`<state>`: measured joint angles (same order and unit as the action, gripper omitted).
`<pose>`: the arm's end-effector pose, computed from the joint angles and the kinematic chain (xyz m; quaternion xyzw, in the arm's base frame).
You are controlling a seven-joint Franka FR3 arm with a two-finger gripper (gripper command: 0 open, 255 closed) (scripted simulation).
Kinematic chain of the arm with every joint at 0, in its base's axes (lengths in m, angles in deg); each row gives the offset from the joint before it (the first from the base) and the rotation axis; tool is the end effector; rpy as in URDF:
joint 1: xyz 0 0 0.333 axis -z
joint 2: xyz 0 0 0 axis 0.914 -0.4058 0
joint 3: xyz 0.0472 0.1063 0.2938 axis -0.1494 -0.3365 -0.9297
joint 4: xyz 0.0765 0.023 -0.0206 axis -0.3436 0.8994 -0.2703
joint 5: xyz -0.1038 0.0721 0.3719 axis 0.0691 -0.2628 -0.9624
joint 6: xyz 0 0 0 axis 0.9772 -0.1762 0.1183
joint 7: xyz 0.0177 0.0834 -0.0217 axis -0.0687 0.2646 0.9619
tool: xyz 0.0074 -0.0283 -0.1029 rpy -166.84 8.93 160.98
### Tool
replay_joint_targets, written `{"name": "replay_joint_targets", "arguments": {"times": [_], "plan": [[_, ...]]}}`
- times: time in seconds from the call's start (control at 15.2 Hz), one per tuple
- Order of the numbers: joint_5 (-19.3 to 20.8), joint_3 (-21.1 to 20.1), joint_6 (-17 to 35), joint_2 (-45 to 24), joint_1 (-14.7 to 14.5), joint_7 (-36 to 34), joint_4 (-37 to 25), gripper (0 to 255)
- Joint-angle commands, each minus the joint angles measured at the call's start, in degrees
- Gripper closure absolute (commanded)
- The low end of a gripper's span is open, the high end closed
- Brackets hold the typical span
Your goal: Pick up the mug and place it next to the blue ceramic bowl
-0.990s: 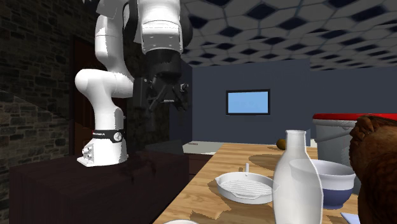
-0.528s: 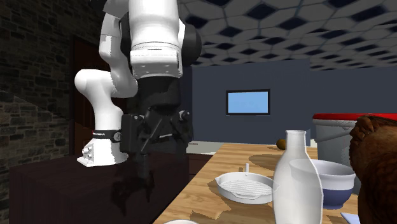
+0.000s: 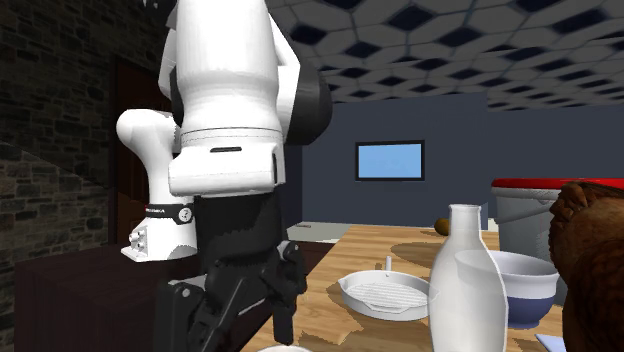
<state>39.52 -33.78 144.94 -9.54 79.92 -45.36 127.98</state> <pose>0.5383 -0.2790 0.1900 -0.9984 0.0442 -0.0225 0.0260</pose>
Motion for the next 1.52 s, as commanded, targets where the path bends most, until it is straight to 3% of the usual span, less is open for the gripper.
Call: {"name": "replay_joint_targets", "arguments": {"times": [0.0,0.46,0.92,0.99,1.45], "plan": [[-0.8,-0.7,0.7,-2.8,0.9,0.8,-2.0,0],[-2.3,-2.1,3.8,-7.2,1.8,1.8,-3.4,0],[-2.3,-2.1,3.8,-7.2,1.8,1.8,-3.4,0],[-2.3,-2.1,3.8,-7.2,1.8,1.8,-3.4,255],[-2.3,-2.1,3.8,-7.2,1.8,1.8,-3.4,255]]}}
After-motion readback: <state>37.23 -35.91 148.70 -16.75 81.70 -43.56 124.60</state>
